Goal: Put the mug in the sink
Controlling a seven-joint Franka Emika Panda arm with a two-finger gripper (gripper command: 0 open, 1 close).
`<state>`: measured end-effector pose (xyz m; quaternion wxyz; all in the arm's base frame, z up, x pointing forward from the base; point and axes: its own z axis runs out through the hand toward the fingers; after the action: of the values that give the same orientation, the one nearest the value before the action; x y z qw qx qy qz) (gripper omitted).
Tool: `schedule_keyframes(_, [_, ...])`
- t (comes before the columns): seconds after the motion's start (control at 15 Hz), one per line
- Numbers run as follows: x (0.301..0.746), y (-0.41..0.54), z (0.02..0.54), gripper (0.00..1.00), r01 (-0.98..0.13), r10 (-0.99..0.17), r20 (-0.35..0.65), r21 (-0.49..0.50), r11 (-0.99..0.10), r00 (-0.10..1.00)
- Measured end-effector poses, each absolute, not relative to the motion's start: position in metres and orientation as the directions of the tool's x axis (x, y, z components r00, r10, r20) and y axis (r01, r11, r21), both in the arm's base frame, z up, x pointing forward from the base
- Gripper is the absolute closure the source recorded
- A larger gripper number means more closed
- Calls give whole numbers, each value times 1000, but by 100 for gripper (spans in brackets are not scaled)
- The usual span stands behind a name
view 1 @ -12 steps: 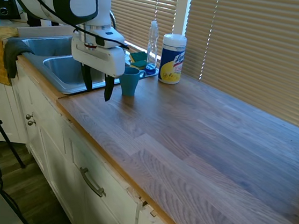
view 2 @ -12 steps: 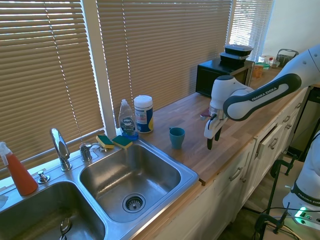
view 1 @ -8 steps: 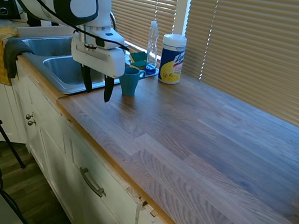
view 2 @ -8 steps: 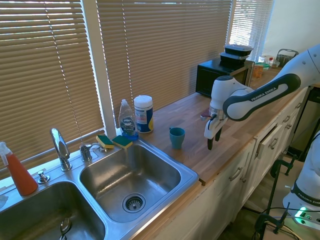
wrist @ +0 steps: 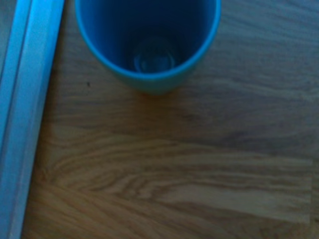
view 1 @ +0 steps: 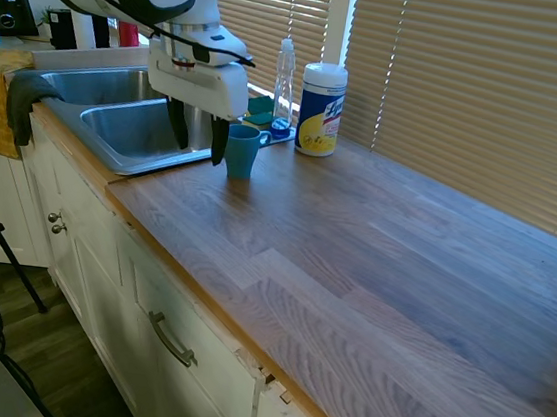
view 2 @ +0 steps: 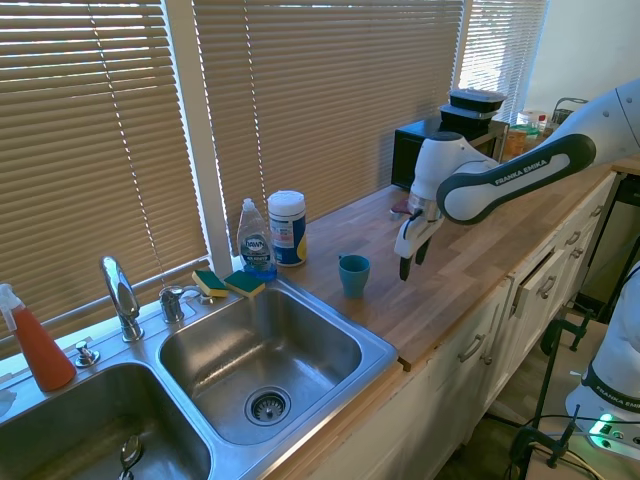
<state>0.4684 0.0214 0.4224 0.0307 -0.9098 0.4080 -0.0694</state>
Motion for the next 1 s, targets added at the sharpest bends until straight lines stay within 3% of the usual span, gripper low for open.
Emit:
schedule_keyframes(0.53, [531,67,442,0,-723,-745,167,-179,-667,646])
schedule_keyframes(1.0, [582,98,381,0,-747,-765,167,-170,-643,622])
